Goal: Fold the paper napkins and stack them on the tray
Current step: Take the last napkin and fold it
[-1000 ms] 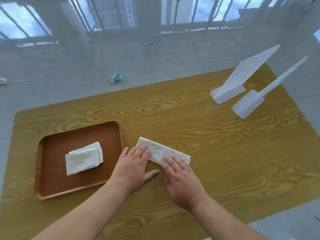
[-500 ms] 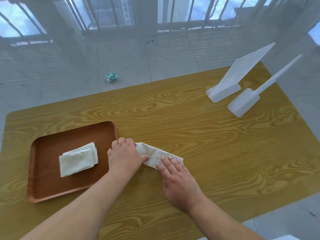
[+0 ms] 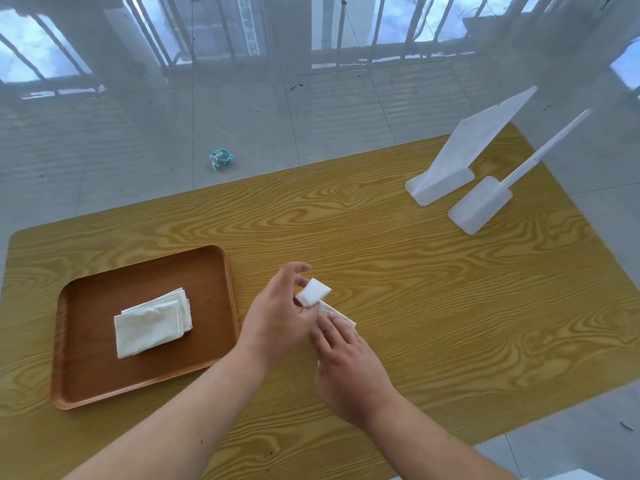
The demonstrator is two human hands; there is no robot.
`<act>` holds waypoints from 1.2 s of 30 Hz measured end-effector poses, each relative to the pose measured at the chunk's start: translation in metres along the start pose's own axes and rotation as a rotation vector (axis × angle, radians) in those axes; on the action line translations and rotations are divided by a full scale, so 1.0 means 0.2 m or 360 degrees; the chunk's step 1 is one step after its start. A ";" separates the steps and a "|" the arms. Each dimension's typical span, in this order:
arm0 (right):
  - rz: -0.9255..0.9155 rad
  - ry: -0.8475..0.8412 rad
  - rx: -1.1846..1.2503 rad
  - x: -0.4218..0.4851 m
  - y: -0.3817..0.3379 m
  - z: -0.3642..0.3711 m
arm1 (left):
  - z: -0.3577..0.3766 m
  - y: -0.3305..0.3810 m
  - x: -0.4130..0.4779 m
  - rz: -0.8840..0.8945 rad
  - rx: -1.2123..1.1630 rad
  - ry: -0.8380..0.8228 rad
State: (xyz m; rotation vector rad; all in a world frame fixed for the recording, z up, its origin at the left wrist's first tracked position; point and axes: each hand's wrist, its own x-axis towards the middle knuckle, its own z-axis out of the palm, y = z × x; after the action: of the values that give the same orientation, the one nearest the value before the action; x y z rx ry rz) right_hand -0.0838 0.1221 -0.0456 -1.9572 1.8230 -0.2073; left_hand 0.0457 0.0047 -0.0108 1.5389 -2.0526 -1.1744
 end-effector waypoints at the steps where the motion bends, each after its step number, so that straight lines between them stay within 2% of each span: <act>1: -0.0006 0.0036 0.0022 0.00 0.01 -0.02 | 0.00 0.01 -0.02 0.0084 0.0025 -0.0077; 3: 0.0027 0.0170 0.0045 -0.01 0.03 -0.05 | 0.00 0.01 -0.04 0.0144 0.0051 -0.0160; 5: 0.0180 0.0385 0.0070 -0.02 0.07 -0.09 | 0.01 -0.01 -0.05 0.0103 0.0099 -0.0132; 8: 0.0419 0.0679 0.0223 -0.03 0.14 -0.13 | 0.02 -0.07 -0.06 0.0052 0.0394 -0.0103; 11: 0.0386 0.0832 0.0240 -0.04 0.18 -0.14 | 0.05 -0.12 -0.06 0.0192 0.0744 -0.0210; 15: 0.0046 0.0549 0.0139 -0.08 0.16 -0.10 | 0.07 -0.14 -0.07 0.0193 0.0896 -0.0269; 19: -0.0143 0.0129 -0.0063 -0.13 0.10 -0.02 | 0.09 -0.13 -0.06 -0.0114 0.0712 -0.0150; 21: -0.0146 0.0065 -0.0129 -0.15 0.09 0.01 | 0.10 -0.11 -0.04 -0.0322 0.0548 -0.0116; 25: -0.0126 0.0091 -0.0086 -0.15 0.08 0.01 | 0.10 -0.07 -0.01 -0.0477 0.0301 -0.0188; 28: 0.0105 0.0325 0.0371 -0.12 0.09 -0.02 | 0.10 -0.05 0.00 -0.0670 -0.0265 -0.0211; 30: 0.0543 0.0589 0.0794 -0.07 0.09 -0.07 | 0.07 -0.03 -0.01 -0.0771 -0.0753 -0.0231; 31: 0.0780 0.0634 0.1099 -0.03 0.09 -0.11 | 0.05 -0.02 -0.02 -0.0806 -0.0950 -0.0245; 33: 0.1052 0.0540 0.1829 0.06 0.08 -0.19 | 0.01 -0.01 -0.03 -0.0856 -0.1237 -0.0283; 35: 0.1105 0.0261 0.2465 0.14 0.05 -0.24 | -0.06 -0.02 -0.05 -0.0890 -0.1436 -0.0301; 36: 0.1102 0.0091 0.2662 0.18 0.02 -0.26 | -0.09 -0.03 -0.05 -0.0904 -0.1523 -0.0292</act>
State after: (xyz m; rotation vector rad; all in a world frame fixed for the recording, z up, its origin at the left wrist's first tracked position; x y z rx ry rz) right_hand -0.1040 0.0755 -0.0082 -0.1635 1.2956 -1.0768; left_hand 0.0659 0.0061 -0.0023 1.5058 -0.8065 -2.1258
